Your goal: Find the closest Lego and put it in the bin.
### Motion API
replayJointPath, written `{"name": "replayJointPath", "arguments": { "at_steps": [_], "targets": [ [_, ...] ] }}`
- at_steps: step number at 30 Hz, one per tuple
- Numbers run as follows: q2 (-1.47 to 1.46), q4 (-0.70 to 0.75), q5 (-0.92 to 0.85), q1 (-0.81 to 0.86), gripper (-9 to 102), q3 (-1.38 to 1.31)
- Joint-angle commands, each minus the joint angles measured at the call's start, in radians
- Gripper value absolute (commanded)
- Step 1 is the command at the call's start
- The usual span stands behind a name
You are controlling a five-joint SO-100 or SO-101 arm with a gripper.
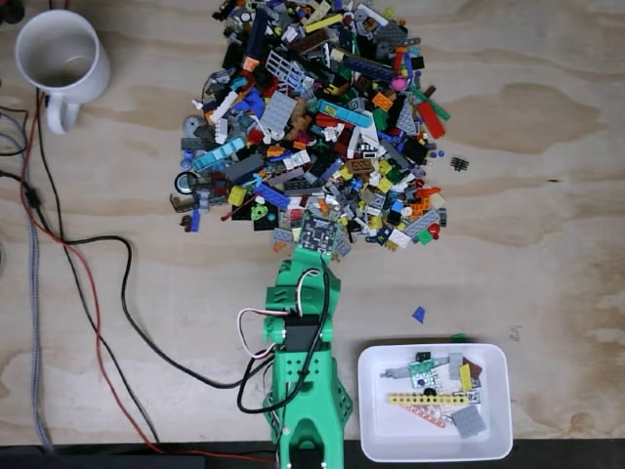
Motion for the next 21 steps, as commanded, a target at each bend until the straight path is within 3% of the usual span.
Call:
{"name": "replayJointPath", "arguments": {
  "at_steps": [1, 15, 21],
  "targets": [
    [-0.072, -0.003, -0.011, 0.0, 0, -0.038],
    [-0.098, 0.003, 0.018, -0.009, 0, -0.043],
    [-0.457, -0.083, 0.598, -0.117, 4, -0.13]
  ]
}}
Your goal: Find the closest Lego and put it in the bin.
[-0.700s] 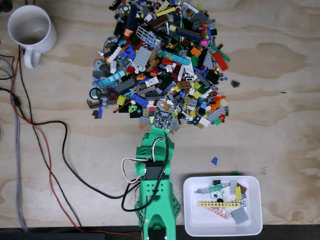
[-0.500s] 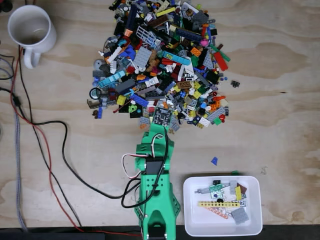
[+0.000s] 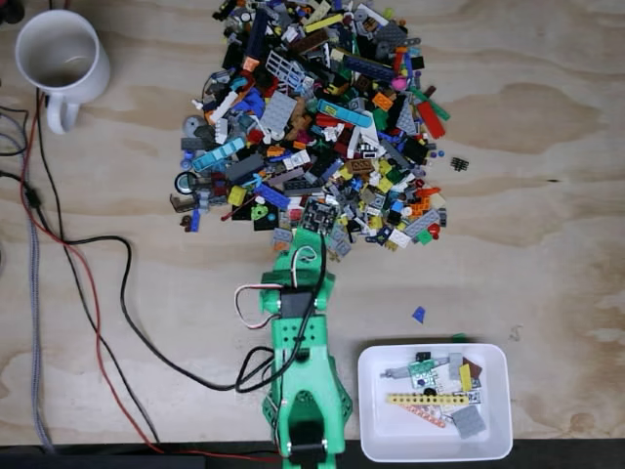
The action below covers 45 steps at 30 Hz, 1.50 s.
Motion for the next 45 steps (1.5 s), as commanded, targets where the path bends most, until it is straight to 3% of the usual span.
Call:
{"name": "replayJointPath", "arguments": {
  "at_steps": [1, 6, 13, 40, 45],
  "targets": [
    [-0.213, -0.071, 0.43, -0.072, 7, -0.126],
    [-0.476, -0.169, 0.699, -0.084, 17, -0.267],
    [-0.698, -0.229, 0.862, -0.084, 22, -0.397],
    [-0.801, -0.31, 0.824, -0.109, 15, -0.288],
    [-0.805, -0.322, 0.815, -0.114, 2, -0.291]
  ]
}}
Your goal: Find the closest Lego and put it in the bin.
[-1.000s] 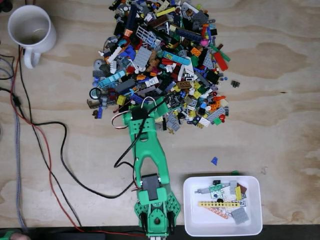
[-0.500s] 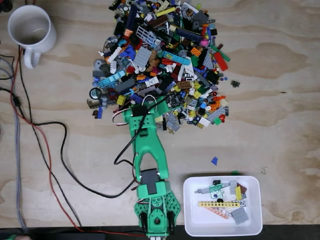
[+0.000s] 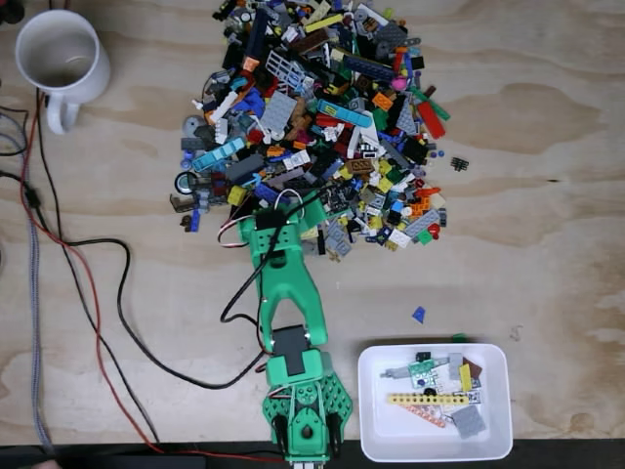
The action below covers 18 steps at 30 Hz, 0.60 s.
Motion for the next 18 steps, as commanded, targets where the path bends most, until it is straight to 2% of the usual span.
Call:
{"name": "replayJointPath", "arguments": {
  "at_steps": [1, 8, 14, 18],
  "targets": [
    [0.014, 0.0, -0.009, -0.011, 0, -0.02],
    [0.014, 0.087, -0.069, -0.014, 0, -0.106],
    [0.1, 0.364, -0.199, 0.049, 0, -0.327],
    [0.232, 0.515, -0.331, 0.209, 0, -0.367]
  ]
}}
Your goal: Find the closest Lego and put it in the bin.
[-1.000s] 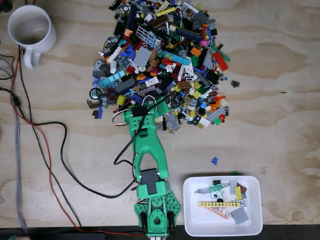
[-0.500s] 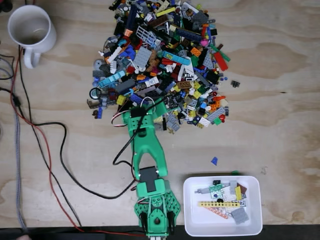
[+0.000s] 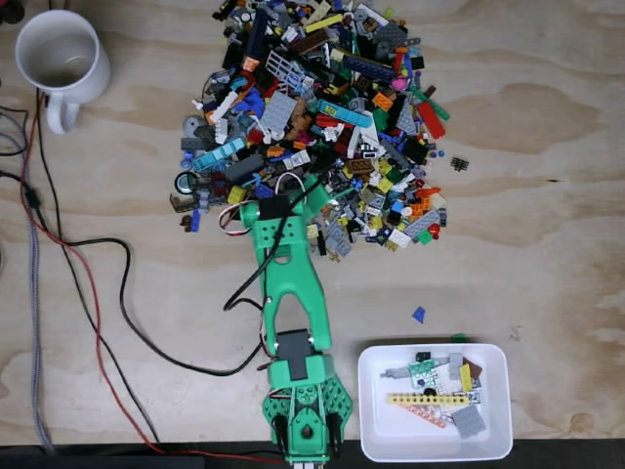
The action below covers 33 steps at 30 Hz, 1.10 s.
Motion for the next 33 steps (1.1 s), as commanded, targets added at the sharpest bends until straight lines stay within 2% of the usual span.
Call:
{"name": "replayJointPath", "arguments": {
  "at_steps": [1, 8, 14, 23, 28, 33],
  "targets": [
    [0.189, 0.147, -0.169, 0.207, 0, -0.1],
    [0.39, 0.112, -0.626, 0.824, 0, 0.106],
    [0.48, 0.037, -0.853, 1.172, 0, 0.16],
    [0.549, -0.055, -1.118, 1.559, 0, 0.258],
    [0.588, -0.146, -1.215, 1.703, 0, 0.339],
    [0.612, -0.222, -1.216, 1.706, 15, 0.348]
  ]
}}
